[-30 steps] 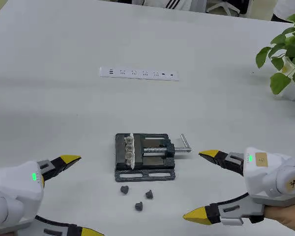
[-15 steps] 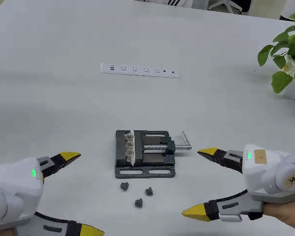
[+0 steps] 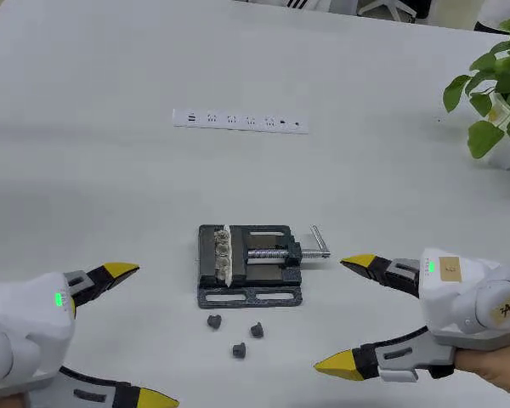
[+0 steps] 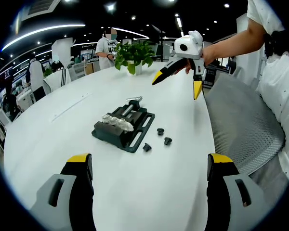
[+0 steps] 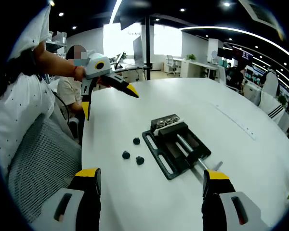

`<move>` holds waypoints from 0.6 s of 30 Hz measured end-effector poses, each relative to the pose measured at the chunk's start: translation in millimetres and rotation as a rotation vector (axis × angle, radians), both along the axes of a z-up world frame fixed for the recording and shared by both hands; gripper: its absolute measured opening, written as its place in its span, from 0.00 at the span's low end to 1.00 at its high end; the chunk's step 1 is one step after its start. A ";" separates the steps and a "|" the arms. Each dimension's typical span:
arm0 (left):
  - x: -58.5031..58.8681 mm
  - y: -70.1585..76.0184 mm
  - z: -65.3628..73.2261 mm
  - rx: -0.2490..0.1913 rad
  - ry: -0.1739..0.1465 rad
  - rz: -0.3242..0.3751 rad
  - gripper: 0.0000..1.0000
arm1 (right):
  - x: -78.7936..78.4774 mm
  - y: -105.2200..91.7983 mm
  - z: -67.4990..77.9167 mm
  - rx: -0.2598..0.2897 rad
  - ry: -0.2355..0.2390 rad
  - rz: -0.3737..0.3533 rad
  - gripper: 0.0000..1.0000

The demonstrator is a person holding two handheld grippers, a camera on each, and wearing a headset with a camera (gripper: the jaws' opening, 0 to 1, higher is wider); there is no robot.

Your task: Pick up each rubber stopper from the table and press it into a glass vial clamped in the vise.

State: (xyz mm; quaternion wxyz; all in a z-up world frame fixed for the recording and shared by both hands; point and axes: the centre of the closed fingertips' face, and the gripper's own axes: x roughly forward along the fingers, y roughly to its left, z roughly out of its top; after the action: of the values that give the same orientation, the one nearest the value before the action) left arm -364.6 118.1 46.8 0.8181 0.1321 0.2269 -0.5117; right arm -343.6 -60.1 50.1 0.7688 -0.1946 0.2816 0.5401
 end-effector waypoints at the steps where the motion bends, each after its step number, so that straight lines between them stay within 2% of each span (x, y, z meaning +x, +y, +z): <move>1: -0.3 0.0 -0.6 0.004 -0.001 -0.004 0.99 | -0.4 0.1 0.5 0.001 0.000 -0.001 0.86; 8: -0.5 -2.6 -0.7 0.017 -0.005 -0.024 0.99 | -1.3 -2.3 1.7 0.003 -0.004 -0.008 0.85; 18: 0.6 -4.8 -2.1 0.055 -0.016 -0.067 0.92 | -2.9 -4.4 3.5 0.010 -0.004 -0.022 0.84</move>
State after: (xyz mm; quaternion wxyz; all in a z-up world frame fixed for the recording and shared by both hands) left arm -364.0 113.3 44.7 0.7982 0.1662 0.2300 -0.5314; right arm -346.5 -64.5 53.6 0.7763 -0.1888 0.2797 0.5325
